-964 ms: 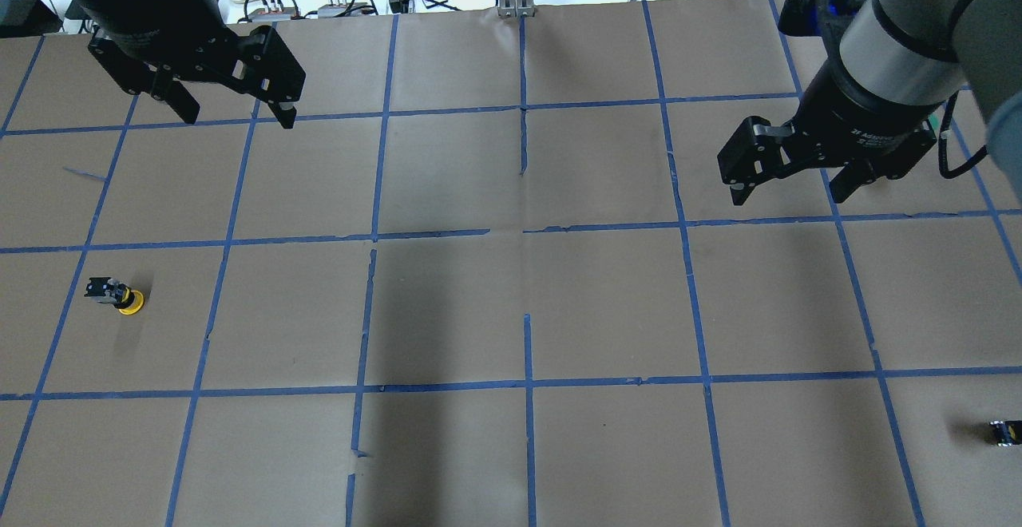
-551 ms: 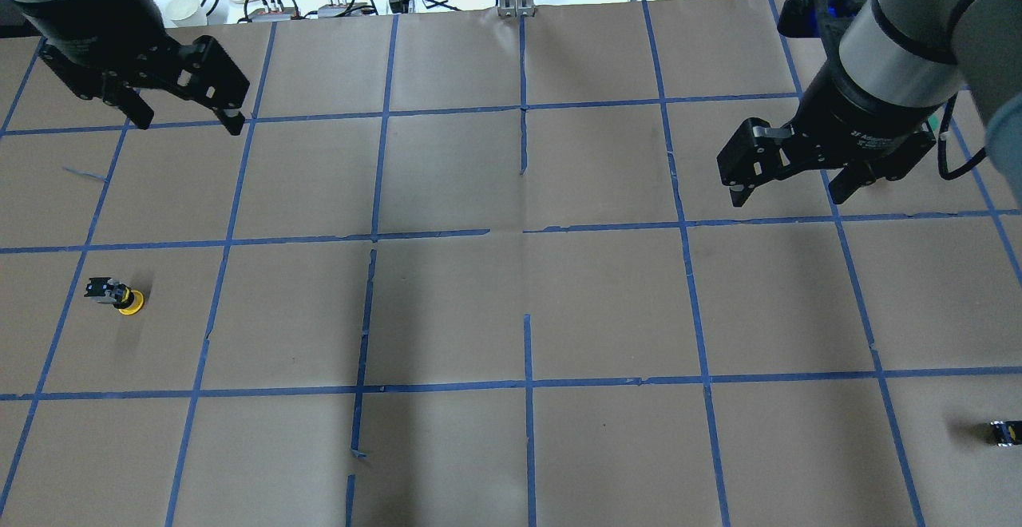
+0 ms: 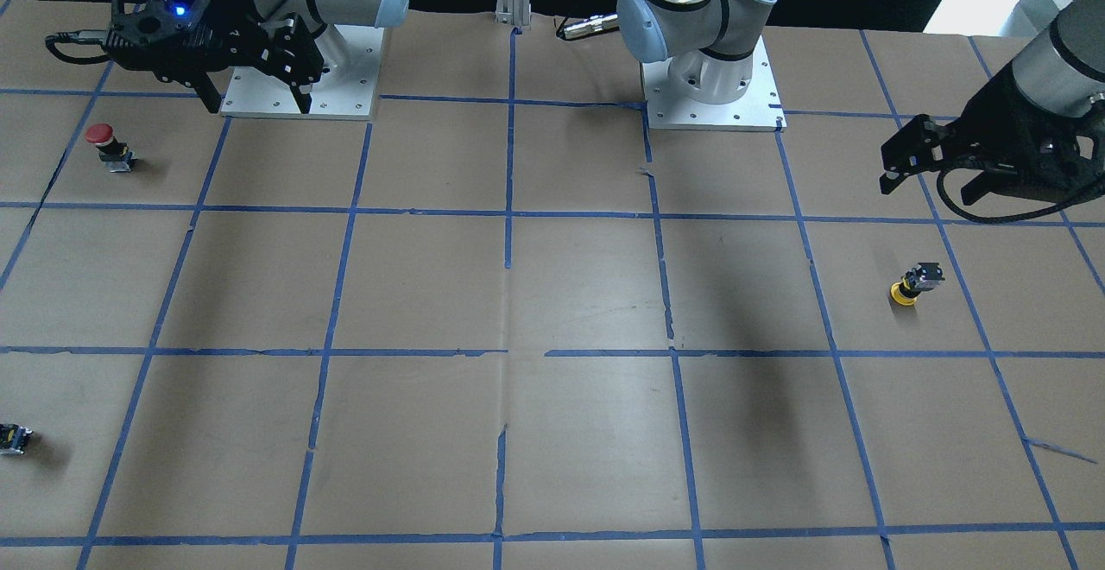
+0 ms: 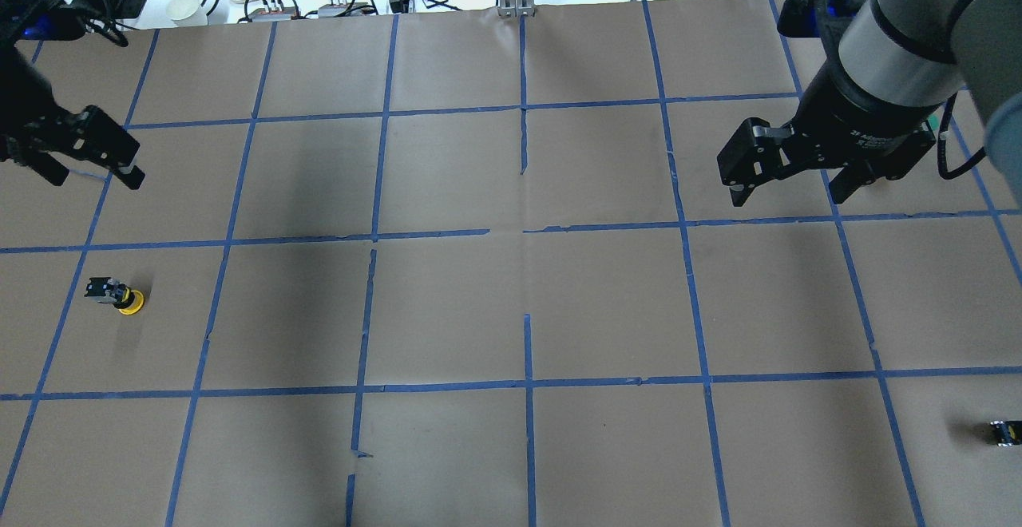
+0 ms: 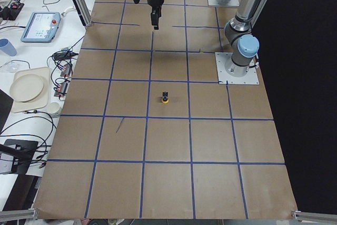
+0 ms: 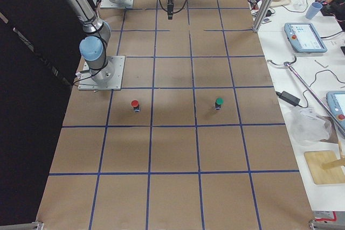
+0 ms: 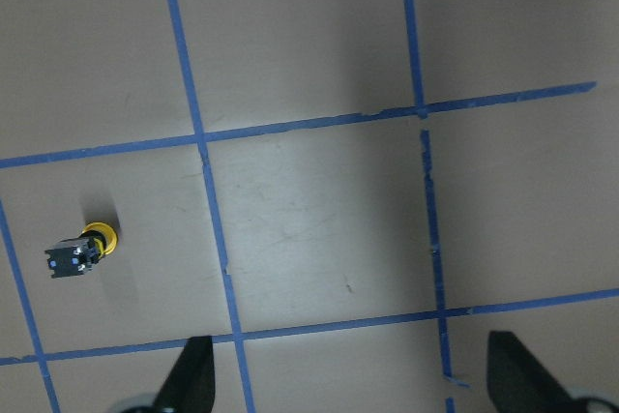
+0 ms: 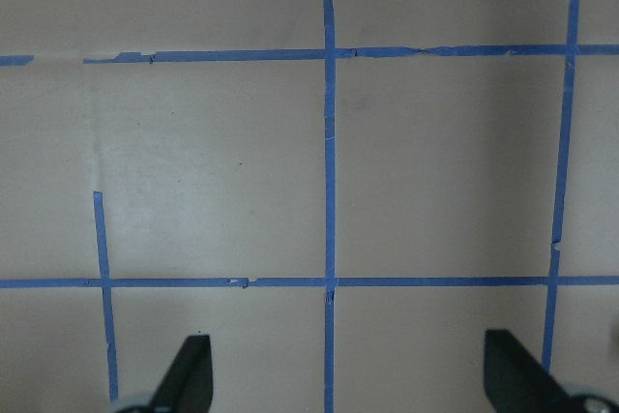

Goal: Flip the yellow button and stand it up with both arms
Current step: 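Move the left gripper down over the lying yellow-capped button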

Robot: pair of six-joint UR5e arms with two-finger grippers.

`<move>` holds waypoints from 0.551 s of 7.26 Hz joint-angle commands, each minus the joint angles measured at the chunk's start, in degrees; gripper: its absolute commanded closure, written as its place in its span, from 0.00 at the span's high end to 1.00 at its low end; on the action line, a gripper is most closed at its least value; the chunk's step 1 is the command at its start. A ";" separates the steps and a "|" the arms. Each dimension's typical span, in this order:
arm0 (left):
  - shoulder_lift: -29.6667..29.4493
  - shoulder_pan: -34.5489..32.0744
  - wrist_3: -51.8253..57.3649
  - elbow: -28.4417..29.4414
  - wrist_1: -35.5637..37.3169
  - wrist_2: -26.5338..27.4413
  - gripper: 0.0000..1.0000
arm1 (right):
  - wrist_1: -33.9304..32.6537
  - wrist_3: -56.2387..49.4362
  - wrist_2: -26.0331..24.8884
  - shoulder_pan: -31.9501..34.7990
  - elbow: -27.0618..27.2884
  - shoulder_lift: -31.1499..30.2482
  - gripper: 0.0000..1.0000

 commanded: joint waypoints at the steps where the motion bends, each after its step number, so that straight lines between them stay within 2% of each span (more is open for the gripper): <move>1: -0.69 7.00 5.30 -7.62 13.36 0.11 1.00 | 0.07 0.09 -0.01 -0.06 0.09 -0.09 1.00; 2: -1.39 7.63 4.09 -10.09 17.79 0.28 1.00 | 0.07 0.00 -0.10 0.02 0.00 -0.09 1.00; 4: -5.07 10.08 1.18 -11.26 19.58 0.02 0.99 | 0.16 0.00 -0.19 -0.06 0.00 0.00 1.00</move>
